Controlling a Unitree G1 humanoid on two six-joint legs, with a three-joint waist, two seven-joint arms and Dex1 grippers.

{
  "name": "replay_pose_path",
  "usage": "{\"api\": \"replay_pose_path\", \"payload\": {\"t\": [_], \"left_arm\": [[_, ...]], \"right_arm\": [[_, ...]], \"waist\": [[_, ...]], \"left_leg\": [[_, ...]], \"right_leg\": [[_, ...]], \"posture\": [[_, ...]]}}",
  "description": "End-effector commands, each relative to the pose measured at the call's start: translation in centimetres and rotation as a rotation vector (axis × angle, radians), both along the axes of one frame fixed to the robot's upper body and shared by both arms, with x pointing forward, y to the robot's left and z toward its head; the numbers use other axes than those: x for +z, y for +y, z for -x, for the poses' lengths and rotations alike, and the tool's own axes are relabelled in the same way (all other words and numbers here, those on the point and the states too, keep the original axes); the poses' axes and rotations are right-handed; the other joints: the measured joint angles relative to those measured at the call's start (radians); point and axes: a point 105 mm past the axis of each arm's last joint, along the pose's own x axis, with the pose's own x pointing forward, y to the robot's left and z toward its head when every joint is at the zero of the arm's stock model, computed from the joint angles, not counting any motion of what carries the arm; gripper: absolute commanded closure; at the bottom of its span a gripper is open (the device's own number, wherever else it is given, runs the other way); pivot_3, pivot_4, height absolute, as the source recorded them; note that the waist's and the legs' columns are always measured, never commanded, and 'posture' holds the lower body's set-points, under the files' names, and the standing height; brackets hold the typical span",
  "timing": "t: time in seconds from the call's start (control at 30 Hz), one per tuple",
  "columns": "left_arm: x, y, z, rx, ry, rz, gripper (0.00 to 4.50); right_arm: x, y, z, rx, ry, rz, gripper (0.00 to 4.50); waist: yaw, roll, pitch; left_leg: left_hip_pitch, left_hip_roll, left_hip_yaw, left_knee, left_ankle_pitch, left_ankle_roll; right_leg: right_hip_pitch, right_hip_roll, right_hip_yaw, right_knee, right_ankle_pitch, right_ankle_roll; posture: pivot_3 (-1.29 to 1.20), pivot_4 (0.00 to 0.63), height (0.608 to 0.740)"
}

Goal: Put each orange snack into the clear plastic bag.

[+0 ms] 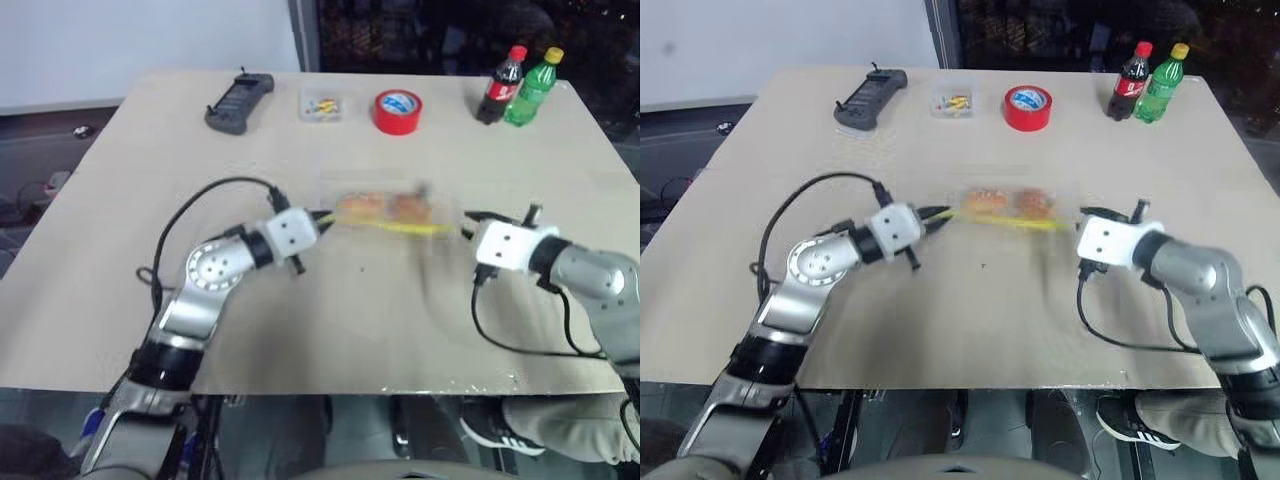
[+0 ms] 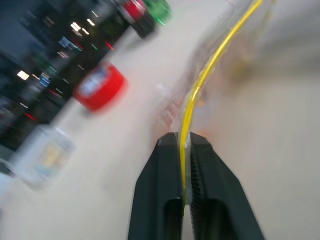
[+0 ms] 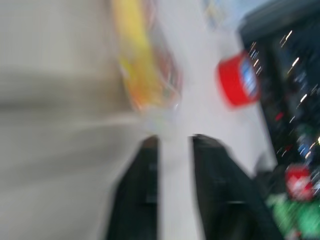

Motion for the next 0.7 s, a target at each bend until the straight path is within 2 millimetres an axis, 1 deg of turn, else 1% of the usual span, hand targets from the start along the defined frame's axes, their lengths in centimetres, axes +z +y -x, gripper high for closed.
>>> {"api": "replay_pose_path", "payload": {"t": [0.03, 0.07, 0.1, 0.13, 0.17, 0.2, 0.27, 0.37, 0.43, 0.53, 0.7], "left_arm": [[1.8, -0.3, 1.6, -0.065, -0.006, 0.037, 2.13], [1.7, 0.0, 2.0, -0.073, 0.033, 0.047, 1.63], [1.5, 0.5, 2.6, -0.080, 0.079, 0.065, 1.25], [1.5, 1.0, 3.1, -0.081, 0.139, 0.108, 0.70], [1.6, 1.5, 3.7, -0.089, 0.195, 0.154, 0.26], [1.6, 2.1, 4.1, -0.084, 0.245, 0.188, 0.02], [1.6, 3.7, 4.9, -0.067, 0.313, 0.224, 0.02], [2.7, 6.0, 5.4, -0.029, 0.380, 0.284, 0.02], [3.3, 7.3, 5.8, -0.010, 0.417, 0.304, 0.02], [4.1, 8.2, 6.3, 0.007, 0.448, 0.308, 0.02], [4.5, 8.4, 6.6, 0.017, 0.468, 0.313, 0.02]], "right_arm": [[1.4, -0.5, 1.3, -0.010, -0.024, -0.016, 1.42], [1.1, -0.9, 1.8, -0.018, 0.001, -0.024, 0.95], [0.8, -1.3, 2.3, -0.032, 0.032, -0.049, 0.56], [0.7, -1.8, 2.9, -0.049, 0.063, -0.094, 0.02], [0.5, -2.2, 3.4, -0.060, 0.097, -0.140, 0.00], [0.4, -2.4, 3.9, -0.067, 0.138, -0.192, 0.00], [0.6, -2.8, 4.9, -0.073, 0.194, -0.303, 0.00], [1.4, -3.7, 6.2, -0.083, 0.250, -0.418, 0.00], [2.1, -4.4, 7.1, -0.090, 0.281, -0.459, 0.00], [3.0, -4.9, 7.8, -0.099, 0.290, -0.488, 0.00], [3.5, -4.9, 7.9, -0.109, 0.296, -0.516, 0.00]], "waist": [[-0.001, 0.000, 0.000], [-0.002, 0.000, -0.001], [-0.003, 0.000, -0.001], [-0.005, 0.000, -0.001], [-0.007, 0.000, -0.001], [-0.008, 0.000, -0.001], [-0.007, 0.000, -0.001], [-0.004, 0.000, -0.001], [-0.003, 0.000, -0.001], [-0.002, 0.000, -0.001], [-0.002, 0.000, -0.001]], "left_leg": [[0.001, 0.000, 0.000, 0.001, 0.000, 0.000], [0.001, 0.001, 0.000, 0.003, 0.000, 0.000], [0.003, 0.001, 0.000, 0.003, 0.000, 0.000], [0.003, 0.001, 0.001, 0.003, 0.000, 0.000], [0.002, 0.001, 0.001, 0.003, 0.000, 0.000], [0.002, 0.001, 0.001, 0.003, 0.000, 0.000], [0.002, 0.002, 0.001, 0.003, 0.000, 0.000], [0.002, 0.002, 0.000, 0.002, 0.000, 0.000], [0.002, 0.002, 0.000, 0.002, 0.000, 0.000], [0.001, 0.002, 0.001, 0.003, 0.000, 0.000], [0.002, 0.002, 0.001, 0.003, 0.000, 0.000]], "right_leg": [[0.001, 0.000, 0.000, 0.001, -0.002, -0.003], [0.001, 0.000, 0.000, 0.001, -0.003, -0.002], [0.002, 0.000, 0.000, 0.002, -0.003, -0.002], [0.002, 0.000, 0.001, 0.002, -0.003, -0.002], [0.002, 0.000, 0.001, 0.002, -0.002, -0.003], [0.002, 0.000, 0.001, 0.003, -0.002, -0.003], [0.001, 0.001, 0.001, 0.003, 0.000, 0.000], [0.001, 0.002, 0.001, 0.003, 0.000, 0.000], [0.001, 0.002, 0.001, 0.002, -0.003, -0.002], [0.001, 0.001, 0.001, 0.002, -0.004, -0.001], [0.001, 0.001, 0.001, 0.001, -0.005, 0.000]], "posture": [[0.00, 0.150, 0.740], [0.00, 0.150, 0.740], [0.00, 0.150, 0.740], [0.00, 0.150, 0.740], [0.00, 0.150, 0.740], [0.00, 0.150, 0.740], [0.00, 0.150, 0.740], [0.00, 0.150, 0.740], [0.00, 0.150, 0.740], [0.00, 0.150, 0.740], [0.00, 0.150, 0.740]]}}
